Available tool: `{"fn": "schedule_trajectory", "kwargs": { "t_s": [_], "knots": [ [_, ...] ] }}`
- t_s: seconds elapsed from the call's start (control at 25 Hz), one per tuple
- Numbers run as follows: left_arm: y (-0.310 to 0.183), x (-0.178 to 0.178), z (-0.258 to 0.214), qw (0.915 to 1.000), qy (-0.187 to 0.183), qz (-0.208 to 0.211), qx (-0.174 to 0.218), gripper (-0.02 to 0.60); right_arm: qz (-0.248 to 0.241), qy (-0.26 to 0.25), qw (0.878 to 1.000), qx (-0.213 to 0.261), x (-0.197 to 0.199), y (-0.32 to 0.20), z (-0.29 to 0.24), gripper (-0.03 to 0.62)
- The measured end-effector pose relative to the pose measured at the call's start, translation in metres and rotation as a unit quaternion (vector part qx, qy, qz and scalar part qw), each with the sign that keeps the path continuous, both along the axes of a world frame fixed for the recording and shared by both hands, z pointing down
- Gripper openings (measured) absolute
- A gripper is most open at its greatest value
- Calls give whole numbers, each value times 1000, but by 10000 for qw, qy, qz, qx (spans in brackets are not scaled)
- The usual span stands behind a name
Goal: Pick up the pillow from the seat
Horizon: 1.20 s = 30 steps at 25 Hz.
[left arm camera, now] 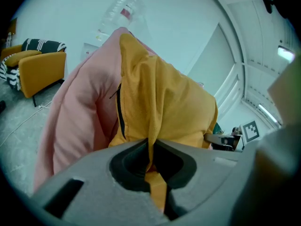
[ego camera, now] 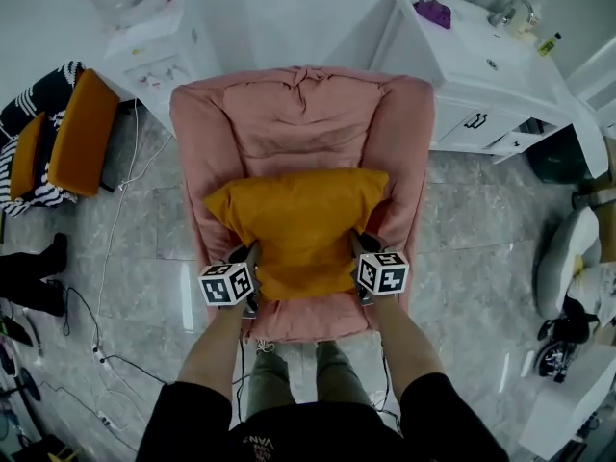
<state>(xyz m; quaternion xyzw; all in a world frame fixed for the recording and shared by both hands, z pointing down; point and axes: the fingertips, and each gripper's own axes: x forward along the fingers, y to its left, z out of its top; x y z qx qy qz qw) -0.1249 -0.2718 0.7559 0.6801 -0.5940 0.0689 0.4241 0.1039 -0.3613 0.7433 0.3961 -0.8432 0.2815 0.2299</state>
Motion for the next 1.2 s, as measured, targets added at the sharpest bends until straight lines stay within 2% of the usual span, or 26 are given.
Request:
{"fn": "schedule_trajectory", "kwargs": {
  "t_s": [0.44,0.68,0.88,1.2],
  "knots": [
    [48,9,-18,9995,90,295,-85,21,240,236,9994,84,12,55,-26,11],
    [77,19,-32,9977,65,664,-98,21,427,253,9987,112,25,92,-39,11],
    [96,24,-42,9967,82,803,-34,21,584,269,9978,190,33,123,-51,11],
    [131,27,-51,9916,4,1291,-92,21,830,190,9961,228,40,171,-63,11]
  ]
}}
